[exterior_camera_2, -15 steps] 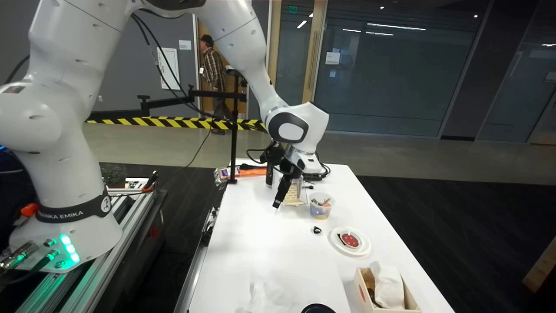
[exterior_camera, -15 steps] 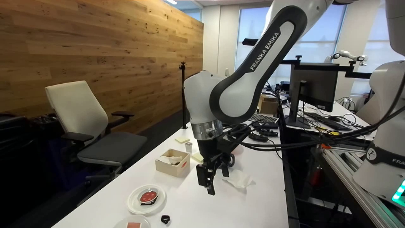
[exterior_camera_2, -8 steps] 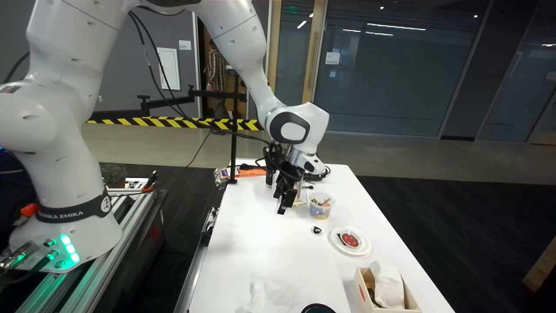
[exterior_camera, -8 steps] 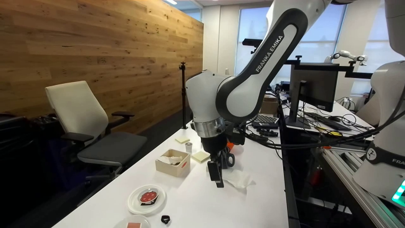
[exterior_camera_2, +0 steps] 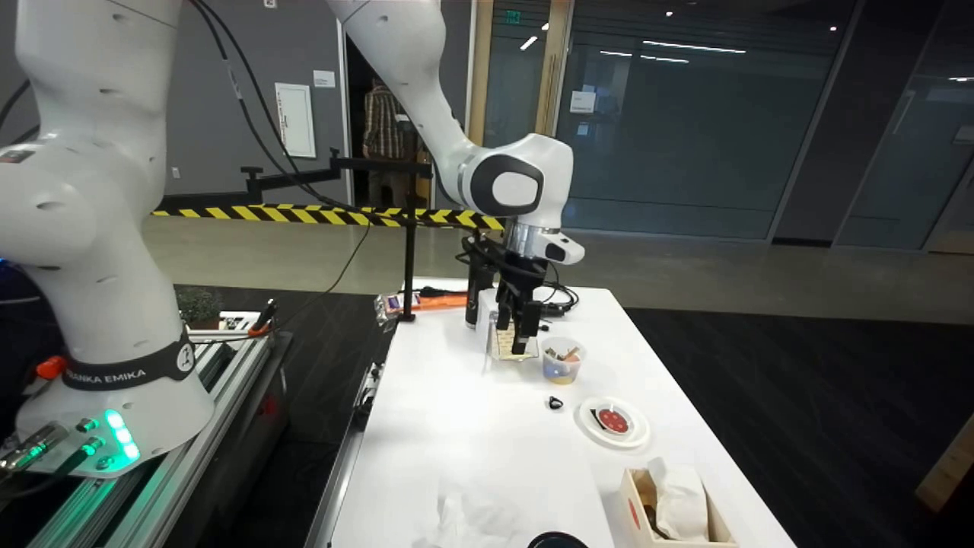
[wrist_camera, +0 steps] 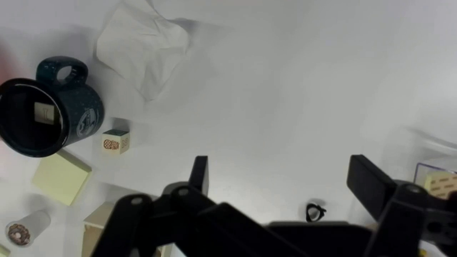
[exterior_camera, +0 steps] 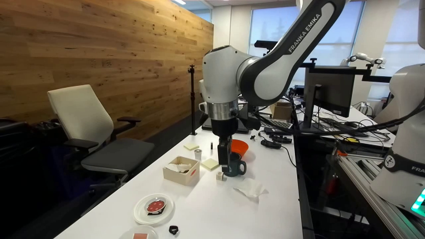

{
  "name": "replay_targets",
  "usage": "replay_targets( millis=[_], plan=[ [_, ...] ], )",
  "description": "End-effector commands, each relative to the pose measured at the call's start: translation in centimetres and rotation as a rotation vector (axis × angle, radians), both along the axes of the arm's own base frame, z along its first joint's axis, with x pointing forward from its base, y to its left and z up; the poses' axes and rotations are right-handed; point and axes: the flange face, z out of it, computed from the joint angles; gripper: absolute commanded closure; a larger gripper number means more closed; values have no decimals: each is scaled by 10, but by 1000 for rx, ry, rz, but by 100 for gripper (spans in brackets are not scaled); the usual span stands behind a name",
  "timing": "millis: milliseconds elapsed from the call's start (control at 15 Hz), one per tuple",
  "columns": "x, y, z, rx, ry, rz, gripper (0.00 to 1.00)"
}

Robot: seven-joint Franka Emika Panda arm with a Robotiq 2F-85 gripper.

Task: Pick up one of the post-its

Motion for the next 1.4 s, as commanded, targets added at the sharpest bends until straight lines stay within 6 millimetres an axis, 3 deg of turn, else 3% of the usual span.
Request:
replay_targets(
  millis=[0,400,467,1333],
  plan=[
    [-8,-3,28,48,-117,-54,0],
    [-13,-5,44,80,-208,-65,0],
    [0,-2,35,55,-179,-33,0],
    [-1,-2,33,55,-176,-32,0]
  ],
)
